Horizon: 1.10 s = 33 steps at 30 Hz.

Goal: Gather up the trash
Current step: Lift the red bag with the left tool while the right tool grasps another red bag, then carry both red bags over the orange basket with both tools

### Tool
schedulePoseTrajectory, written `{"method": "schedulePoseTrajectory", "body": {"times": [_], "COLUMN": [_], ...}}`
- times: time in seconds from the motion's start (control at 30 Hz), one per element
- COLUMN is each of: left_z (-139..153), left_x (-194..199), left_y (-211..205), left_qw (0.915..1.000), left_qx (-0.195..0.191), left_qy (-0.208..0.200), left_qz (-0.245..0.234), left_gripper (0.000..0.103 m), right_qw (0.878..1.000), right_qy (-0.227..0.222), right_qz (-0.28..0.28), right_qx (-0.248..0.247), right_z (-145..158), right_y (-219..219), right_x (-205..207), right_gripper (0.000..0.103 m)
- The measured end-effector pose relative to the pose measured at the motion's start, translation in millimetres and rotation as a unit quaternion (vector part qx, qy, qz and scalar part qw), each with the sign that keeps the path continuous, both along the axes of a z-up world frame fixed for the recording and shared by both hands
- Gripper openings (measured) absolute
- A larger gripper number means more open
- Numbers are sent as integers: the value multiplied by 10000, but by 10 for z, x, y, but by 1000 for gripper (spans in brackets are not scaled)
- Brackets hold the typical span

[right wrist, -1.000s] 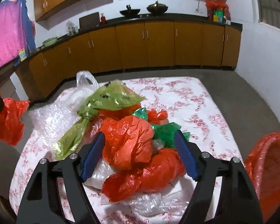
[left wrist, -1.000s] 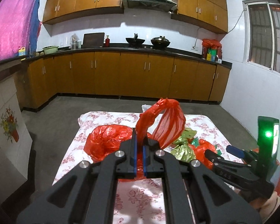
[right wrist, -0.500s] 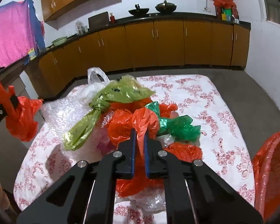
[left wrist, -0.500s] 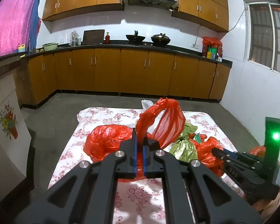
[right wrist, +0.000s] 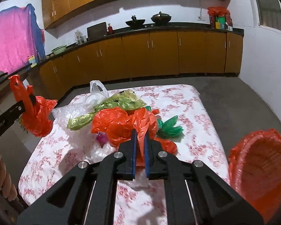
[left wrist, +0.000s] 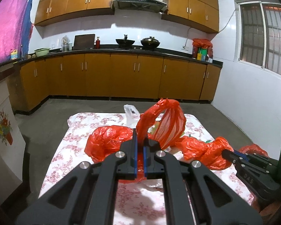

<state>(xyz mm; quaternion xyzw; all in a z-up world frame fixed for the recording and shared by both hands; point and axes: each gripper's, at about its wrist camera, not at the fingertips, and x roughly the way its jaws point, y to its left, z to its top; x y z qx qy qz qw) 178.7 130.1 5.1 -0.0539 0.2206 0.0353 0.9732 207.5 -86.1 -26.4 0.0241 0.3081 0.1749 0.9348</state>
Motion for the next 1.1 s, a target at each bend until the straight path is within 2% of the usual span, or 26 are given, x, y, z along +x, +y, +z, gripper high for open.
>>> {"method": "schedulePoseTrajectory", "body": {"times": [0.4,0.7,0.9,1.1], "left_z": [94,114,93,28], "left_x": [-44,-4,31,104], "left_y": [-408,-845,-1330,-1933], "left_qw": [9990,9951,9879,9753], "left_qx": [15,-51,-131,-261], "left_qy": [-34,-41,-28,62], "left_qz": [-456,-990,-1545,-2193], "left_gripper": [6,6,6,6], "right_qw": [9987,9920,9802,9656], "right_qy": [-177,-409,-369,-324], "right_qz": [-367,-1192,-1945,-2577], "right_qx": [311,65,31,-105], "right_z": [152,181,168,103], "right_y": [-487,-1061,-1646,-2099], "right_x": [-286,-469,-599,-772], "right_gripper": [7,7,7,7]}}
